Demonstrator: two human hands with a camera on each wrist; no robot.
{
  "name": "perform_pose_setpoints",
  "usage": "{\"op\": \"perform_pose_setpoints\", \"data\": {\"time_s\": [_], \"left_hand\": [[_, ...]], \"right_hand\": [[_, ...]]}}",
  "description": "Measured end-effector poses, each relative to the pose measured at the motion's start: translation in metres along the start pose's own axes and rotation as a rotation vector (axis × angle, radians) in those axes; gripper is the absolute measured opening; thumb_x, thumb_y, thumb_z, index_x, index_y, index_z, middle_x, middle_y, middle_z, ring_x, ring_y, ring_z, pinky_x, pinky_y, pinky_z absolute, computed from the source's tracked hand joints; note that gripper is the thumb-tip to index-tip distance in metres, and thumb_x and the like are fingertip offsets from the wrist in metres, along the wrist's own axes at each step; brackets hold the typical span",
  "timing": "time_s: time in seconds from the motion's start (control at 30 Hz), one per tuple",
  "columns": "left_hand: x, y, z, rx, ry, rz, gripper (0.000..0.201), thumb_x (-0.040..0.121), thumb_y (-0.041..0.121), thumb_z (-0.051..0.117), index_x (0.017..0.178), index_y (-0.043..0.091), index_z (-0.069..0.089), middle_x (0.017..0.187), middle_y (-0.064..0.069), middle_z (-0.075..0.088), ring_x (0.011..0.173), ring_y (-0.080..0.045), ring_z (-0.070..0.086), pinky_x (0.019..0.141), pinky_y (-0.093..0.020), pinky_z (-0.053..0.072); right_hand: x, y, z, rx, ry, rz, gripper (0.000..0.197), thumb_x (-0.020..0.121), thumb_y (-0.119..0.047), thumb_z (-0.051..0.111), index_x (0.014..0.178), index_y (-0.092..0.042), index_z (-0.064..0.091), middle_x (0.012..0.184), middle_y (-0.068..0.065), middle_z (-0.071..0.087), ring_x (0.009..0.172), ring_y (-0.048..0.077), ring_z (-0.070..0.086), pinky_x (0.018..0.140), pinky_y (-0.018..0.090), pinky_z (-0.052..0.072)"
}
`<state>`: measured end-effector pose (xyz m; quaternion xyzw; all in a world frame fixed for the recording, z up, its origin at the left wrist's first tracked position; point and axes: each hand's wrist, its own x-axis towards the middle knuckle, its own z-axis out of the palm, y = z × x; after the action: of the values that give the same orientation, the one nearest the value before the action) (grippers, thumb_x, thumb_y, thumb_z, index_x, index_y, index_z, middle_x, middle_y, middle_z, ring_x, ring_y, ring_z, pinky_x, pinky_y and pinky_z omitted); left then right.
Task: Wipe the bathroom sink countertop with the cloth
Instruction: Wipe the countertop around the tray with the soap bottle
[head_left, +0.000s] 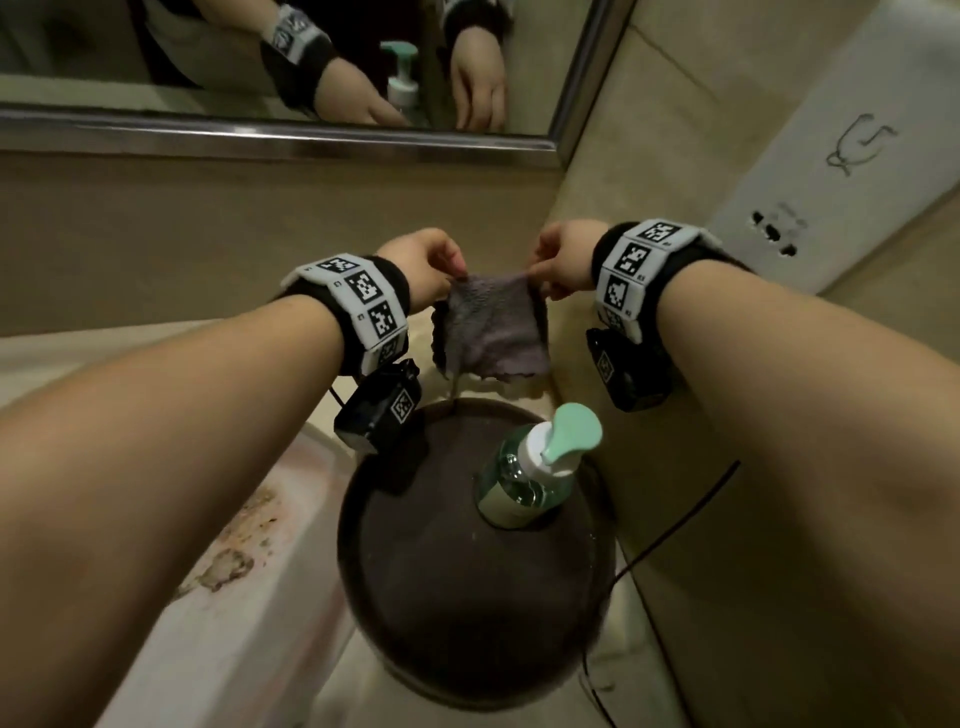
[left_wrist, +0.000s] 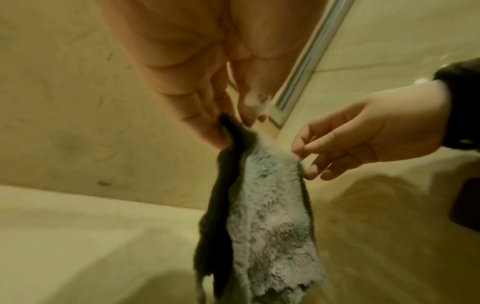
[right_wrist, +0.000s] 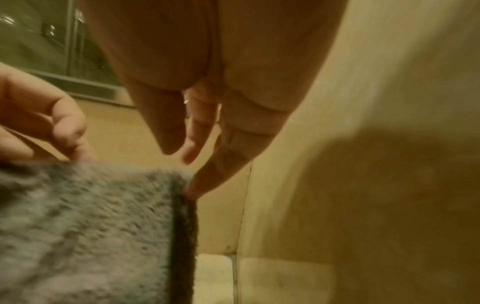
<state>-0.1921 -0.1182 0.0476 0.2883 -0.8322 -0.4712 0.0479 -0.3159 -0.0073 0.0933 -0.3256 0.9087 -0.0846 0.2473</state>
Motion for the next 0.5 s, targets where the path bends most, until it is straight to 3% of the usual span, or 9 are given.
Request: {"op": "perform_pose_setpoints", "data": {"time_s": [0.07,0.13,0.23,0.33,0.4,0.5], "left_hand": [[0.012,-0.014,0.006,0.164,0.002,-0.08,0.03,0.088,0.004,0.058,0.113,0.02,0.06,0.13,-0.006,0.057,0.118,-0.024,0.056,0.097,-0.033,0.045],[0.018,-0.03,0.013,0.362,-0.054,-0.133,0.049,0.09,0.012,0.058,0.138,0.019,0.047,0.147,-0.007,0.043,0.131,-0.025,0.046,0.104,-0.031,0.039],[0.027,-0.049,0.028,0.641,-0.224,-0.129,0.054,0.096,0.017,0.049,0.146,0.011,0.032,0.155,-0.011,0.029,0.142,-0.026,0.031,0.113,-0.034,0.029],[0.039,-0.07,0.045,0.907,-0.384,-0.167,0.055,0.1,0.025,0.035,0.15,0.012,0.018,0.159,-0.009,0.015,0.148,-0.03,0.01,0.118,-0.043,0.014],[0.049,-0.087,0.052,0.983,-0.405,-0.211,0.066,0.095,0.031,0.044,0.151,0.014,0.013,0.158,-0.007,0.013,0.145,-0.036,0.013,0.118,-0.05,0.019],[0.065,-0.113,0.062,1.066,-0.442,-0.302,0.096,0.084,0.051,0.058,0.152,0.021,-0.002,0.161,0.0,-0.008,0.148,-0.035,0.005,0.115,-0.056,0.023]], "right_hand": [[0.014,0.007,0.01,-0.126,0.061,0.009,0.034,0.09,-0.021,0.059,0.123,-0.015,0.058,0.124,0.01,0.062,0.11,0.028,0.062,0.098,0.038,0.05],[0.022,0.013,0.021,-0.294,0.039,-0.028,0.041,0.09,-0.027,0.058,0.131,-0.02,0.054,0.136,0.008,0.054,0.122,0.027,0.054,0.099,0.032,0.043],[0.031,0.018,0.043,-0.452,-0.089,-0.104,0.047,0.093,-0.029,0.055,0.139,-0.023,0.046,0.141,0.009,0.048,0.126,0.028,0.05,0.101,0.034,0.042],[0.043,0.018,0.067,-0.518,-0.223,-0.188,0.056,0.095,-0.026,0.051,0.147,-0.026,0.033,0.151,0.008,0.039,0.134,0.027,0.043,0.11,0.033,0.037],[0.051,0.018,0.078,-0.578,-0.285,-0.239,0.06,0.096,-0.026,0.048,0.151,-0.027,0.023,0.16,0.006,0.022,0.145,0.023,0.027,0.115,0.032,0.026],[0.06,0.017,0.094,-0.682,-0.356,-0.306,0.063,0.1,-0.027,0.042,0.153,-0.027,0.009,0.163,0.004,0.002,0.15,0.022,0.008,0.119,0.035,0.016]]}}
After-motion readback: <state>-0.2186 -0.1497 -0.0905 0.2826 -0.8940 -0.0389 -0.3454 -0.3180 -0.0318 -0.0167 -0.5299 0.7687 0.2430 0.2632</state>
